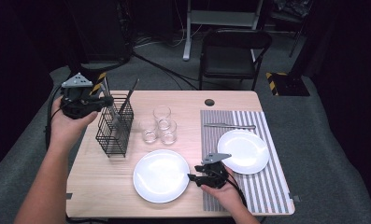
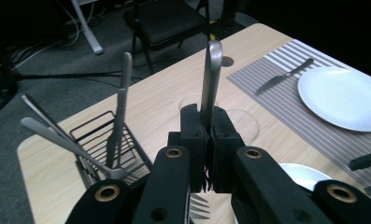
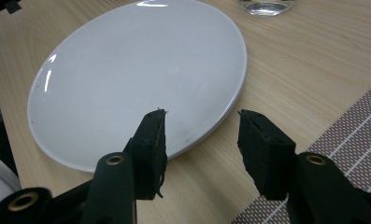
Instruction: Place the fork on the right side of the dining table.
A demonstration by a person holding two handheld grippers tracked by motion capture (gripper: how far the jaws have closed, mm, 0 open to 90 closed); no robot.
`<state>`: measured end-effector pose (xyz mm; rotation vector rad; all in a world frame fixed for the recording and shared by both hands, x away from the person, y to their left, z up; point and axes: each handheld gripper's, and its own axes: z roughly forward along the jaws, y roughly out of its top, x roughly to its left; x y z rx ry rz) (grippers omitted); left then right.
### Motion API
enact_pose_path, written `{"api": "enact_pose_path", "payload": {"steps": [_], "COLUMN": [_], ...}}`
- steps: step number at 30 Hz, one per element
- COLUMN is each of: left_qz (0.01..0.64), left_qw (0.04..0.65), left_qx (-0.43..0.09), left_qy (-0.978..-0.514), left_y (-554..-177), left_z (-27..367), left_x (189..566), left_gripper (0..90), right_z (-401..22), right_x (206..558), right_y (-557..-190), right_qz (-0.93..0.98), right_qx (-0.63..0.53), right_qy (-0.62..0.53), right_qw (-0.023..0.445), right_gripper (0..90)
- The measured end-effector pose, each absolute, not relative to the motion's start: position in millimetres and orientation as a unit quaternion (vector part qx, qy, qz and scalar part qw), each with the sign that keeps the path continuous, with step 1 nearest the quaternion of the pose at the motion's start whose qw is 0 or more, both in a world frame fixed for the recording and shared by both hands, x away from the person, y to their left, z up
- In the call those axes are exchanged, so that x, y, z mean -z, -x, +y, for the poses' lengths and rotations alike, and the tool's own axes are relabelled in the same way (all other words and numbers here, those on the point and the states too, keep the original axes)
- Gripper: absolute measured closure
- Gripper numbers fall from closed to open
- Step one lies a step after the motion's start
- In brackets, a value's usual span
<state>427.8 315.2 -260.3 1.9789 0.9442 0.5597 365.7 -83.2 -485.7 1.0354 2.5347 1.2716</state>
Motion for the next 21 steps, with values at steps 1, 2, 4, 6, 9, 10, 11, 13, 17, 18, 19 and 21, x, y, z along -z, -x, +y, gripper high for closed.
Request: {"api": "enact_pose_path", "payload": {"steps": [1,2,4,6,9,10,11,13,17,18,19,21], "left_qz": [0.374,0.372,0.367,0.364,0.358,0.358,0.355,0.352,0.348,0.347,0.346,0.344], "left_qw": [0.426,0.426,0.428,0.43,0.43,0.431,0.429,0.431,0.435,0.435,0.435,0.437], "left_qx": [-0.224,-0.222,-0.221,-0.218,-0.215,-0.214,-0.213,-0.211,-0.207,-0.204,-0.204,-0.202], "left_qy": [-0.793,-0.794,-0.796,-0.797,-0.8,-0.8,-0.803,-0.803,-0.805,-0.805,-0.805,-0.806], "left_y": [-426.8,-425.5,-423.5,-421.9,-419.9,-418.9,-418.3,-416.6,-412.7,-411.8,-410.8,-409.3], "left_z": [313.7,312.1,309.1,306.6,303.3,302.0,301.5,299.6,296.1,295.4,294.7,293.5], "left_x": [261.0,261.7,263.4,264.8,267.0,268.0,268.5,270.3,274.7,275.7,276.8,278.6], "left_gripper": [86.7,86.8,86.8,86.8,86.8,86.7,86.8,86.7,86.8,86.8,86.8,86.8], "right_z": [-83.2,-83.3,-83.4,-83.5,-83.7,-83.7,-83.9,-84.2,-84.1,-84.1,-84.1,-84.2], "right_x": [485.6,485.6,485.5,485.5,485.3,485.2,485.2,485.2,485.3,485.3,485.3,485.2], "right_y": [-365.6,-365.7,-365.7,-365.7,-365.6,-365.5,-365.6,-365.9,-365.8,-365.9,-365.8,-365.8], "right_qz": [0.838,0.838,0.838,0.838,0.838,0.838,0.838,0.839,0.839,0.839,0.838,0.838], "right_qx": [-0.42,-0.421,-0.421,-0.421,-0.421,-0.421,-0.421,-0.42,-0.421,-0.421,-0.421,-0.421], "right_qy": [-0.342,-0.342,-0.342,-0.342,-0.342,-0.342,-0.342,-0.34,-0.34,-0.34,-0.341,-0.341], "right_qw": [0.061,0.062,0.062,0.062,0.063,0.063,0.063,0.064,0.064,0.064,0.064,0.064], "right_gripper": [51.1,51.1,51.1,51.1,51.1,51.1,51.1,51.1,51.1,51.1,51.1,51.1]}}
